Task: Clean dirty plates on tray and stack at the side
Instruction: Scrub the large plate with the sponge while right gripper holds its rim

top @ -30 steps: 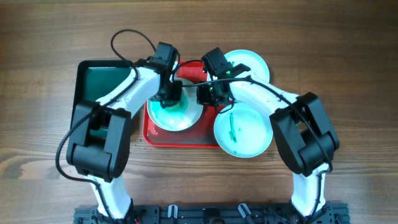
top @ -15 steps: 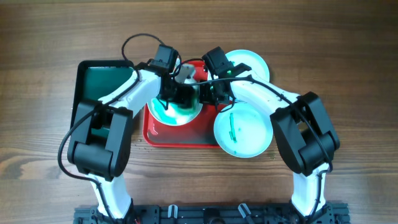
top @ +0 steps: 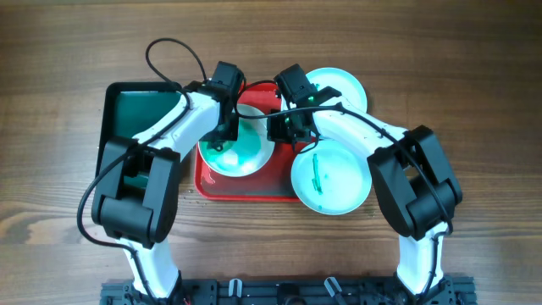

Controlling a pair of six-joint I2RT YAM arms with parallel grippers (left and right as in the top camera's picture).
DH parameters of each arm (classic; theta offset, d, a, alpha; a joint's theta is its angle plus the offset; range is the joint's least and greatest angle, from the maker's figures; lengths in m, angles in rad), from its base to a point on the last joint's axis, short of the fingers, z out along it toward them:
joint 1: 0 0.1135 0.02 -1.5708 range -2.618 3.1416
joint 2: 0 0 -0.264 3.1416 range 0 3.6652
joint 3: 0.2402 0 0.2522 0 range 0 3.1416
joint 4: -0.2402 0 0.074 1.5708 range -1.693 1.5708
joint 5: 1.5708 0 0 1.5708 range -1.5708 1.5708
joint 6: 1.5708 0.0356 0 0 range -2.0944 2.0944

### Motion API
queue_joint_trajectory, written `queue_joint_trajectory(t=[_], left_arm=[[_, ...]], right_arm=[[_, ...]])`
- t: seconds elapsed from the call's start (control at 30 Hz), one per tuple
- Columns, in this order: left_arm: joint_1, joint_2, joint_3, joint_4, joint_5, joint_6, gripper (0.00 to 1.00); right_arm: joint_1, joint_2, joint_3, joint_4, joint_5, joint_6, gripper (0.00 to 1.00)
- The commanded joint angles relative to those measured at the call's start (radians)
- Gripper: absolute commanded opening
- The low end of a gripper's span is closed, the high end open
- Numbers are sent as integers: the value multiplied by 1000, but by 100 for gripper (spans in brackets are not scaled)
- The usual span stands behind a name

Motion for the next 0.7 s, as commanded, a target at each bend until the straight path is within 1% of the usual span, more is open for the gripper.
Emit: queue_joint_trajectory(t=[0.0,0.1,0.17,0.23,0.43,0.47,0.53,0.57,0.6,0.67], left_arm=[[6,29,-35,-139,456,226,4],[6,29,-35,-204,626,348,4],[6,29,-35,-193,673,370,4],[6,29,-35,-138,674,352,4],[8,29,-35,214,672,206,4],[9,29,-35,249,672,196,4],[10,29,-35,339,631,153,4],[10,29,-35,377,558,119,4],[10,29,-35,389,513,101,4],[10,29,-35,397,360,54,4]], right_arm=[[-4,-28,2,11,-2,2,4],[-4,-28,3,13,-2,2,4],[-4,-28,3,12,-2,2,4],[-4,-28,3,12,-3,2,4],[-4,-28,2,9,-3,2,4],[-4,-28,3,8,-3,2,4],[-4,-28,2,8,-3,2,4],[-4,-28,2,8,-3,2,4],[-4,-28,2,8,-2,2,4],[-4,-28,3,8,-2,2,4]])
